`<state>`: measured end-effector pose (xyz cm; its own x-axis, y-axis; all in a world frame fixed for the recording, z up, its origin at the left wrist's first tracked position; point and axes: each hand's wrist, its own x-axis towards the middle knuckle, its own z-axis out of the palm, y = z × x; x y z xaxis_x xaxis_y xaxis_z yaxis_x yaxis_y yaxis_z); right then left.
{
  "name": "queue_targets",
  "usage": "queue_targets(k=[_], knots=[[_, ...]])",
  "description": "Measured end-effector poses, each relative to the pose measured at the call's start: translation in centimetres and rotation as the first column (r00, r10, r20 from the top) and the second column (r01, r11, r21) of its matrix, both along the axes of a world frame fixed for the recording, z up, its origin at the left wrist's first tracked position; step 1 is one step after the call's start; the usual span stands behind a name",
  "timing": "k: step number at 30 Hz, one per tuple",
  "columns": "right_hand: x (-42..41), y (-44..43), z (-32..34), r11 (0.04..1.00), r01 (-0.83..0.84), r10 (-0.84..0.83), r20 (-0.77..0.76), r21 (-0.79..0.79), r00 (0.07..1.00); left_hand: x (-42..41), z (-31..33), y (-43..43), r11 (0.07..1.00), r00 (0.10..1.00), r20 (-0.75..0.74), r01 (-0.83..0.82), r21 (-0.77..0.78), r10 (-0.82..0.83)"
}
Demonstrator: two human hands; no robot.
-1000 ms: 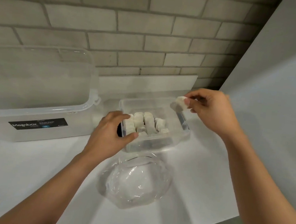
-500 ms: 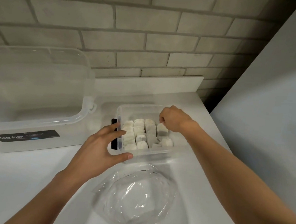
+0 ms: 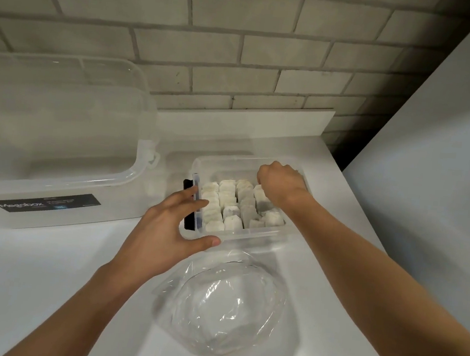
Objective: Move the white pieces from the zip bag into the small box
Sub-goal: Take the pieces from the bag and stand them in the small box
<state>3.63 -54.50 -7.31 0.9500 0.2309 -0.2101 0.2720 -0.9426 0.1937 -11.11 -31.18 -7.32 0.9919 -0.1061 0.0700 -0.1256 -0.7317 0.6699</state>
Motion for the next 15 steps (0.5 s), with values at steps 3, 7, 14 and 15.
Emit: queue_targets(k=[3, 7, 14, 15], knots=[[-0.5, 0.3, -0.2, 0.998, -0.006, 0.009, 0.047, -0.064, 0.999, 0.0, 0.0, 0.0, 1.000, 1.000, 0.007, -0.002, 0.007, 0.002], [-0.6, 0.1, -0.3, 0.998, -0.003, 0.008, 0.072, -0.067, 0.997, 0.1, 0.1, 0.1, 1.000, 1.000, -0.003, 0.003, 0.011, -0.003], [-1.8, -0.5, 1.3, 1.000, 0.012, -0.015, 0.131, 0.025, 0.991, -0.1, 0.5, -0.2, 1.000, 1.000, -0.023, -0.013, 0.027, 0.013], [-2.1, -0.9, 1.8, 0.994, 0.043, -0.059, 0.160, 0.105, 0.985, -0.2, 0.5, -0.2, 0.999, 1.000, -0.028, -0.012, 0.033, 0.013]])
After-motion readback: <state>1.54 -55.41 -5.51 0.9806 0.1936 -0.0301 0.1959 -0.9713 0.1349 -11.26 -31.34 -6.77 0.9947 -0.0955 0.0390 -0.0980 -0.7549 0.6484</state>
